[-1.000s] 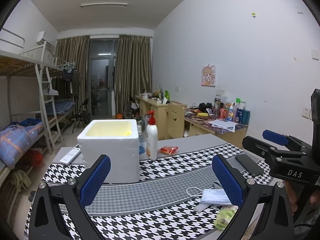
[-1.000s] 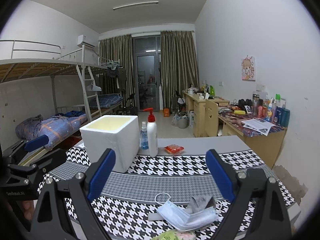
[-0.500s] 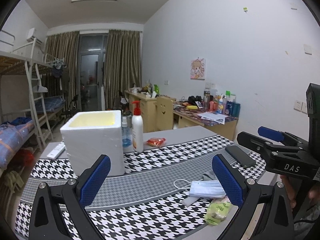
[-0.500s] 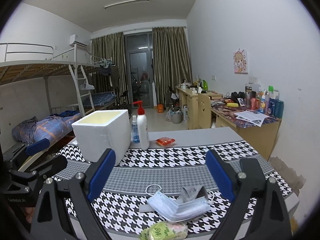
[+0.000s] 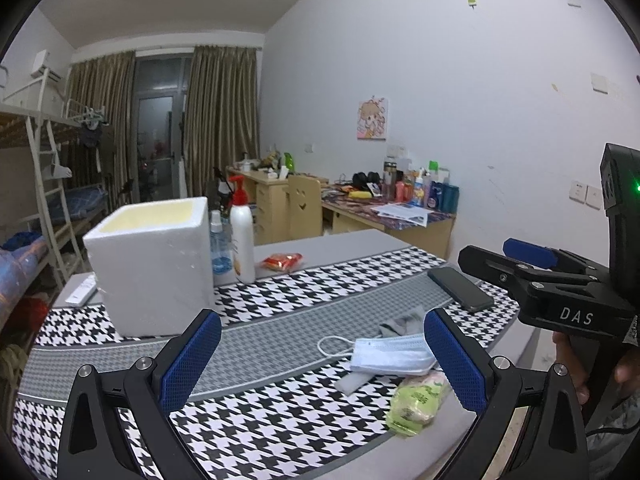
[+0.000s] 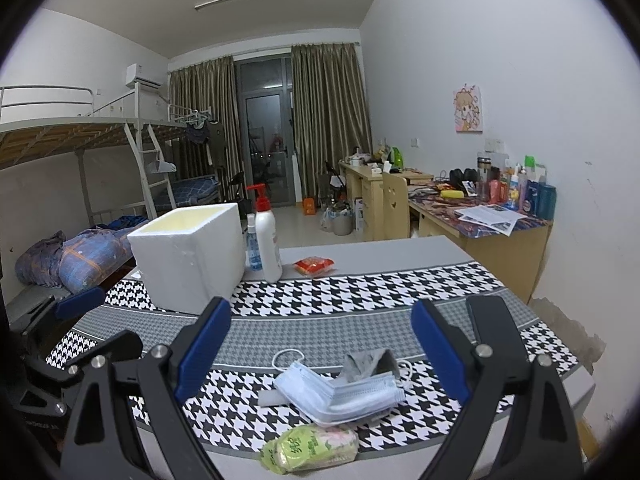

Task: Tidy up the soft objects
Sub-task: 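Move the left tool toward the green packet while the right tool approaches the blue mask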

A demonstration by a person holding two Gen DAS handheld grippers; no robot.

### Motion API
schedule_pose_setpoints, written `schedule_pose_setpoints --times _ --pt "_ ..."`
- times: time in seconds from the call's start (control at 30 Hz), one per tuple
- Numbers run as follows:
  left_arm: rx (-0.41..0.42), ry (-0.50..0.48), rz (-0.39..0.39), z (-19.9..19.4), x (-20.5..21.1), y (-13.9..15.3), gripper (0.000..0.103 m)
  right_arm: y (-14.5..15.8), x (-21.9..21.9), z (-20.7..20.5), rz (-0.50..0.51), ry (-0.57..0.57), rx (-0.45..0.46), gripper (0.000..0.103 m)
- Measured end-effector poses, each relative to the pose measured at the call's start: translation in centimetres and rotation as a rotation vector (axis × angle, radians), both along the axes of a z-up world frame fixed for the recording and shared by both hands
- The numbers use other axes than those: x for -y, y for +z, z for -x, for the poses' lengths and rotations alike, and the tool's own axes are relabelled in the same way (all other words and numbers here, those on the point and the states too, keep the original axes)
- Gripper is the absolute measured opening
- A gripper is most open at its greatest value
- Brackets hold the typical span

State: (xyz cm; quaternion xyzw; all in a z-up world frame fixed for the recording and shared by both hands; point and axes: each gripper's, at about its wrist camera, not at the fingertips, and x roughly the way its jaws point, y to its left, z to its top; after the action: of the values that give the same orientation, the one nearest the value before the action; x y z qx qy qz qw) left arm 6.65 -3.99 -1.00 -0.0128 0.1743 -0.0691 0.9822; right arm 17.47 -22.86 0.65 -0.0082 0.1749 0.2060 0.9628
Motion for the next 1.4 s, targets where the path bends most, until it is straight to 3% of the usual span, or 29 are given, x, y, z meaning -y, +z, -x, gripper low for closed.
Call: schedule_pose_setpoints --times 0.7,1.27,1.4 --pt "-0.103 -0.07 -0.018 -1.5 2.4 -3.8 0.102 -2.5 1.1 -0.6 0.033 -0.028 -0.071 0.094" --pt "-0.22 -0.17 -0.044 -3.3 5.1 -6.9 0.102 -4.3 2.7 -2.0 0.021 -0.059 -0.14 0.094" --pt "-0.27 -0.204 -0.02 -4.1 5.7 -7.7 0.102 -4.7 3.1 -2.3 0.013 -0.062 -0.161 0.094"
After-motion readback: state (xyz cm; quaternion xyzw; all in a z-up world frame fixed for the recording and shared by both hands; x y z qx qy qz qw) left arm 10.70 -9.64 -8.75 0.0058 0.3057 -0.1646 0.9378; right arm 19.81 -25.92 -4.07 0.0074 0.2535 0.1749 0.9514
